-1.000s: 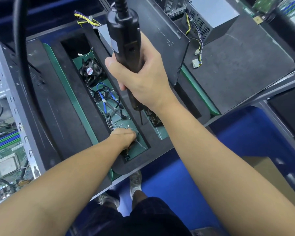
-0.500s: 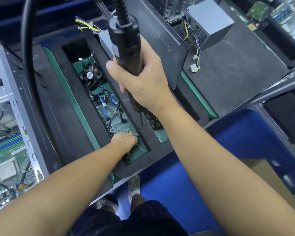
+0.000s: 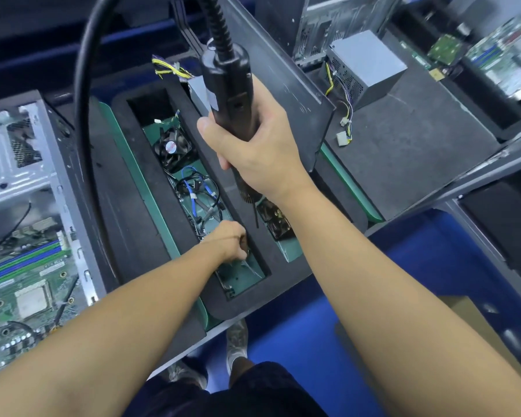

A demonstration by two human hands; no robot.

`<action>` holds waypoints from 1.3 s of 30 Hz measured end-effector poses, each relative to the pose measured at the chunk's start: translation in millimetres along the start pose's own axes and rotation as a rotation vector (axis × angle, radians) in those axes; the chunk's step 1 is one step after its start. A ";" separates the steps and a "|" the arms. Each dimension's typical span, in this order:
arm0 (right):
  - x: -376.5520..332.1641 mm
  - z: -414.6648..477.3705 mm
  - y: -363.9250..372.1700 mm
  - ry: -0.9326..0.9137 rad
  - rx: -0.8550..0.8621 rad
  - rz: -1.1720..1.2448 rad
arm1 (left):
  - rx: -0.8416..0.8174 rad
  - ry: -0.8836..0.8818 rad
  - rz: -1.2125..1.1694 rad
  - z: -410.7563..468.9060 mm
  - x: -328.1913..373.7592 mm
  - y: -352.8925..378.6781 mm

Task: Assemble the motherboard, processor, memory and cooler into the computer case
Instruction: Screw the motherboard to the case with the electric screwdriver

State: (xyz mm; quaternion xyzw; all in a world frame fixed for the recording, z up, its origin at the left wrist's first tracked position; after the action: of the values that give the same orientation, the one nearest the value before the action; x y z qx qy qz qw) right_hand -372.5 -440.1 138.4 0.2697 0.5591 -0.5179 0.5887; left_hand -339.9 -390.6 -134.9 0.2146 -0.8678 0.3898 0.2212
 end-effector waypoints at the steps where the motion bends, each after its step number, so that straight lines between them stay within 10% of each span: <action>1: -9.5 2.7 3.1 -0.018 -0.011 -0.013 | 0.042 -0.005 -0.109 -5.0 1.9 -13.6; 9: -122.7 31.9 51.2 -0.196 -0.114 -0.166 | 0.533 0.084 -0.624 -92.5 21.4 -125.6; 15: -216.2 36.3 106.8 -0.284 -0.170 -0.077 | 0.848 0.148 -0.591 -182.6 -0.2 -197.5; 31: -279.3 -39.5 325.5 -0.269 -0.326 0.113 | 0.898 0.016 -0.597 -404.4 -255.5 -189.8; 39: -264.8 -55.5 372.0 -0.193 -0.272 0.198 | 0.796 0.041 -0.442 -437.2 -273.8 -197.1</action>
State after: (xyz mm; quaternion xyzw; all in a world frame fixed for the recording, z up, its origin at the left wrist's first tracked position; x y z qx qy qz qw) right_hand -11.8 -190.5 276.6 0.1904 0.5355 -0.4008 0.7185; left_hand 84.0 -117.6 90.3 0.4552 -0.5793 0.6406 0.2163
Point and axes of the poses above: each hand's wrist, its own z-axis towards the middle knuckle, its own y-axis out of the palm, x = y × z, the point moved 9 cm from there along z, towards the middle knuckle, and after that the axes turned 14 degrees about -z, right-handed, at the moved point
